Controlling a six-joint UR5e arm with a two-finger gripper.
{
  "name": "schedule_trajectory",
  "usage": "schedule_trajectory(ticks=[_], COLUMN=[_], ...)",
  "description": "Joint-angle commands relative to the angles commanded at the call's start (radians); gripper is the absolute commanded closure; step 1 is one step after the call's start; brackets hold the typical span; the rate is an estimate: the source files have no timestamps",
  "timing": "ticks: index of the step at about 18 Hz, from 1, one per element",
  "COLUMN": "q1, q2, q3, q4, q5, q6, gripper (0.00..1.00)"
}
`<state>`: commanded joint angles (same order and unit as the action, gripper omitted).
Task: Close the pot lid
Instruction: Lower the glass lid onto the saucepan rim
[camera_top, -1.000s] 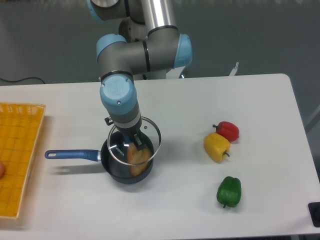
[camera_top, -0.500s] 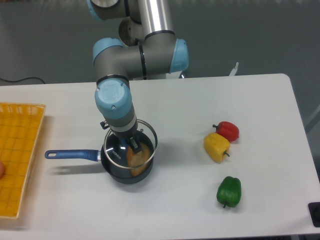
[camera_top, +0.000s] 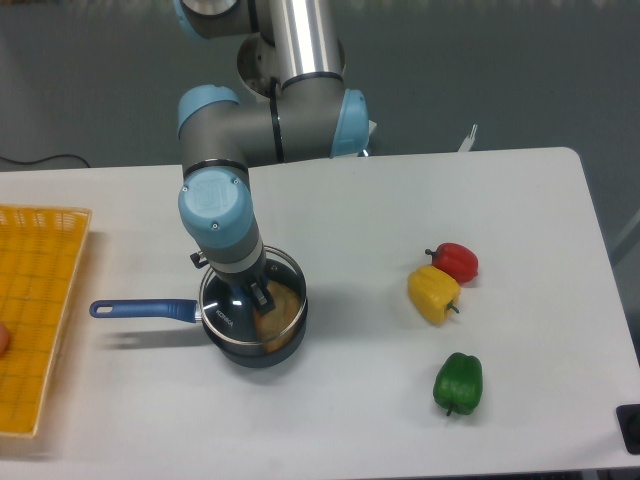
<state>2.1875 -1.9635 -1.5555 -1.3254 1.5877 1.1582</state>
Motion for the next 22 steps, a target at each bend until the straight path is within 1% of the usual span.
schedule_trajectory(ticks=[22], q1=[-0.003], q2=[-0.017], q3=[0.002], q4=[0.009], q5=[0.003], q6=[-0.012], gripper=[0.36])
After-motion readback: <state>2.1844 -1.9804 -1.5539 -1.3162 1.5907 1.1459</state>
